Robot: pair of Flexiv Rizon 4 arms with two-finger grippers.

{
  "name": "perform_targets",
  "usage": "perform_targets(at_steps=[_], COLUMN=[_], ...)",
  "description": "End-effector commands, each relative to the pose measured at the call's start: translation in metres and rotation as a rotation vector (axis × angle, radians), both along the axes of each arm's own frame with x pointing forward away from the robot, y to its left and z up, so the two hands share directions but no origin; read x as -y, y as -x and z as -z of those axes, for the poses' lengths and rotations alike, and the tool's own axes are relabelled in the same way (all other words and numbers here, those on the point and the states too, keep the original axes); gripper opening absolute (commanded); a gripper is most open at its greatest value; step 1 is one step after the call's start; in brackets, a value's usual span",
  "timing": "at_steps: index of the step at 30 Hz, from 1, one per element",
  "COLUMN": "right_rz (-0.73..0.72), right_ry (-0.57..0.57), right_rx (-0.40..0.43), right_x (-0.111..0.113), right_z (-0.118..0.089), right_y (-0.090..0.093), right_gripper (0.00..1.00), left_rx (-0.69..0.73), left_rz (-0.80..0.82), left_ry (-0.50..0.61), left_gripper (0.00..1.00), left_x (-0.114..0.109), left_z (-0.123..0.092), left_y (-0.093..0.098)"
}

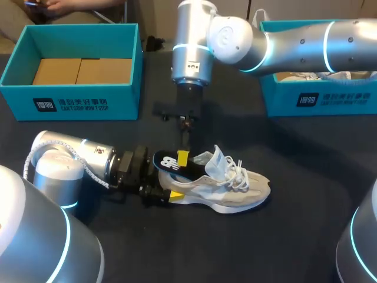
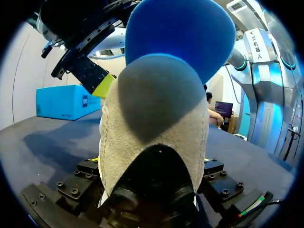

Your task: Take the shoe out of the shoebox, open the shoe tongue, remove and reinsert the insole, then place the shoe into the shoebox

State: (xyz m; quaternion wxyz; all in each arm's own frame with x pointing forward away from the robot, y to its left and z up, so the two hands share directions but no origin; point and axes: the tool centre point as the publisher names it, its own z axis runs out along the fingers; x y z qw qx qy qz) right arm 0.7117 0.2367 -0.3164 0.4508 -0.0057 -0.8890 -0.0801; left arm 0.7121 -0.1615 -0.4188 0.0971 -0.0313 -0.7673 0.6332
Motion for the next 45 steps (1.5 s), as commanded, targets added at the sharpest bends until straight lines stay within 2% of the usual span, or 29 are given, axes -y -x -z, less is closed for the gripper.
perform_targets(at_steps=[1,5,7,13,19,23,25,27,35,39,40,45], right_rz=[0.008,0.019,0.024,0.022,0.025,0.034,0.035,0.036,0.033,0.030,0.027,0.027], right_ry=[-0.008,-0.021,-0.030,-0.041,-0.049,-0.068,-0.075,-0.085,-0.147,-0.208,-0.226,-0.226], right_rx=[-0.001,-0.010,-0.016,-0.020,-0.022,-0.024,-0.022,-0.019,0.012,0.035,0.063,0.063], right_x=[0.002,0.006,0.007,0.010,0.012,0.013,0.013,0.013,0.002,-0.014,-0.022,-0.022], right_z=[0.005,0.011,0.014,0.012,0.012,0.013,0.013,0.012,0.003,-0.014,-0.023,-0.023], right_y=[0.005,0.006,0.007,0.011,0.015,0.014,0.014,0.013,0.009,0.009,0.011,0.011], right_gripper=[0.69,0.65,0.59,0.51,0.48,0.42,0.31,0.00,0.00,0.00,0.00,0.00], left_rx=[0.000,0.000,0.000,0.000,0.000,0.000,0.000,0.000,0.000,0.000,0.000,0.000], left_rz=[-0.001,-0.001,-0.001,-0.001,-0.001,-0.001,-0.001,-0.001,-0.001,-0.001,-0.001,-0.001], left_ry=[-0.002,-0.002,-0.002,-0.002,-0.002,-0.002,-0.002,-0.002,-0.002,-0.002,-0.002,-0.002], left_gripper=[0.00,0.00,0.00,0.00,0.00,0.00,0.00,0.00,0.00,0.00,0.00,0.00], left_x=[0.000,0.000,0.000,0.000,0.000,0.000,0.000,0.000,0.000,0.000,0.000,0.000], left_z=[0.000,0.000,0.000,0.000,0.000,0.000,0.000,0.000,0.000,0.000,0.000,0.000], left_y=[0.000,0.000,0.000,0.000,0.000,0.000,0.000,0.000,0.000,0.000,0.000,0.000])
